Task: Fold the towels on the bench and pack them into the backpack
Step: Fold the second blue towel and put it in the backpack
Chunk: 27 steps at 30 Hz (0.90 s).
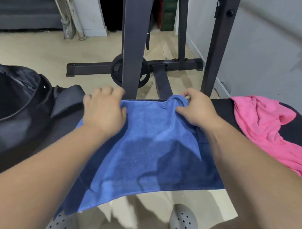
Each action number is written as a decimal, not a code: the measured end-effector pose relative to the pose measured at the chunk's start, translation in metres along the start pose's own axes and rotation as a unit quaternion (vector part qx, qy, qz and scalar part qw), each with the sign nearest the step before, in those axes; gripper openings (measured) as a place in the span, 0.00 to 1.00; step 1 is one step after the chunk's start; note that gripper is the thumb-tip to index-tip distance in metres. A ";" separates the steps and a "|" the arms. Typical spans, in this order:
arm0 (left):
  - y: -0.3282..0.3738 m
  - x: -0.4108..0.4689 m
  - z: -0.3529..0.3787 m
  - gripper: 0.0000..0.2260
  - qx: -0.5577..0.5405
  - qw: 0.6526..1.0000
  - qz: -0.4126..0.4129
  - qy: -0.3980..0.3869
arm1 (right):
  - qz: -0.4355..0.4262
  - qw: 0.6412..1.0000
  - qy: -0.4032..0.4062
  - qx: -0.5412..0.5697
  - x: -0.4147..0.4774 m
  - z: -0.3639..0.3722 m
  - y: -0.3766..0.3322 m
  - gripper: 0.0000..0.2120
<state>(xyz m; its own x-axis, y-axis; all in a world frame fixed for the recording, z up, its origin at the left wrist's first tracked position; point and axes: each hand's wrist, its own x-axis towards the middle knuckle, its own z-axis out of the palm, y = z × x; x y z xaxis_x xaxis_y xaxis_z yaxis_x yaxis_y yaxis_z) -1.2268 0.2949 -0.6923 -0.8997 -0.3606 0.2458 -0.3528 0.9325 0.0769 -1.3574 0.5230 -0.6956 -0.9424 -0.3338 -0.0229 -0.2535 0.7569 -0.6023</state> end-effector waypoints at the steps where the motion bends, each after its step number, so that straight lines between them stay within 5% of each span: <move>1: 0.017 -0.011 -0.004 0.17 -0.024 1.000 0.020 0.002 | 0.013 0.999 -0.009 0.031 -0.008 0.002 0.002 0.15; 4: 0.062 -0.043 0.000 0.24 -0.077 0.993 0.060 -0.073 | 0.018 0.999 -0.025 -0.021 -0.026 -0.005 0.010 0.35; 7: 0.086 -0.060 0.017 0.31 -0.101 0.979 0.049 -0.170 | 0.035 0.993 -0.046 -0.100 -0.037 -0.023 0.020 0.44; 9: 0.090 -0.065 0.030 0.35 -0.079 0.974 0.041 -0.209 | 0.056 0.989 -0.063 -0.118 -0.046 -0.032 0.032 0.40; 14: 0.090 -0.068 0.038 0.39 -0.027 0.973 0.052 -0.223 | 0.083 0.988 -0.021 -0.130 -0.055 -0.051 0.053 0.04; 19: 0.089 -0.067 0.038 0.40 -0.007 0.972 0.062 -0.227 | 0.112 0.988 0.009 -0.103 -0.043 -0.077 0.064 0.07; 27: 0.085 -0.070 0.042 0.40 -0.010 0.978 0.066 -0.196 | 0.083 0.981 0.172 -0.026 -0.005 -0.069 0.073 0.09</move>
<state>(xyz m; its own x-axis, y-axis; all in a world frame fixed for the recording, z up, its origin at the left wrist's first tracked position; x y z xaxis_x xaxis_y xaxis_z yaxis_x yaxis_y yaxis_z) -1.2045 0.3987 -0.7441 -0.9680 -0.2128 -0.1334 -0.2256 0.9701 0.0898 -1.3860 0.6186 -0.6847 -0.9872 -0.0008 0.1597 -0.0931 0.8153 -0.5715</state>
